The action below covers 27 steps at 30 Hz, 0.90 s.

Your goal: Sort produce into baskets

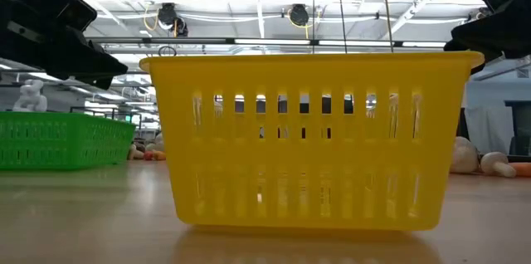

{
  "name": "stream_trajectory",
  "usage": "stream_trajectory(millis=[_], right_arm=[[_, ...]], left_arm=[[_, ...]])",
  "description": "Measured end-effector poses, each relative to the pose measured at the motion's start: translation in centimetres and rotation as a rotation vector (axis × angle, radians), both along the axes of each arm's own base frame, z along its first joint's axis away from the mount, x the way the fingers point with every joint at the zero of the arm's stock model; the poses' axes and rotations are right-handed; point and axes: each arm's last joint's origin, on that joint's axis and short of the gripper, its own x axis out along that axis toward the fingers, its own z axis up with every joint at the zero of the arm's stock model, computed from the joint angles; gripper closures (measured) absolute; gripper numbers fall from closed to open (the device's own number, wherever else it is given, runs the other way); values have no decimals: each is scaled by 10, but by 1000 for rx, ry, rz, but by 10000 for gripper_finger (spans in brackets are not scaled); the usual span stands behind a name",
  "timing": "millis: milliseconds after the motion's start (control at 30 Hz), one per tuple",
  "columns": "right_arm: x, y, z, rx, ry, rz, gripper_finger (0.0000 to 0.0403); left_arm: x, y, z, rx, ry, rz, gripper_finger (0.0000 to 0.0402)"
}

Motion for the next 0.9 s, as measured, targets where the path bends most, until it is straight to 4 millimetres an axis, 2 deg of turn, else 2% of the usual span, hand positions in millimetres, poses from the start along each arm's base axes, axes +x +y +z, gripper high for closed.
stream_trajectory(millis=[500, 733, 900], right_arm=[[0, 0, 1, 3, -11, 0, 403], [0, 0, 12, 0, -123, -12, 403], [0, -1, 18, -5, -186, -50, 403]], left_arm=[[0, 0, 0, 9, -1, -2, 391], [0, 3, 1, 422, -24, 8, 391], [0, 4, 1, 468, -22, 24, 391]])
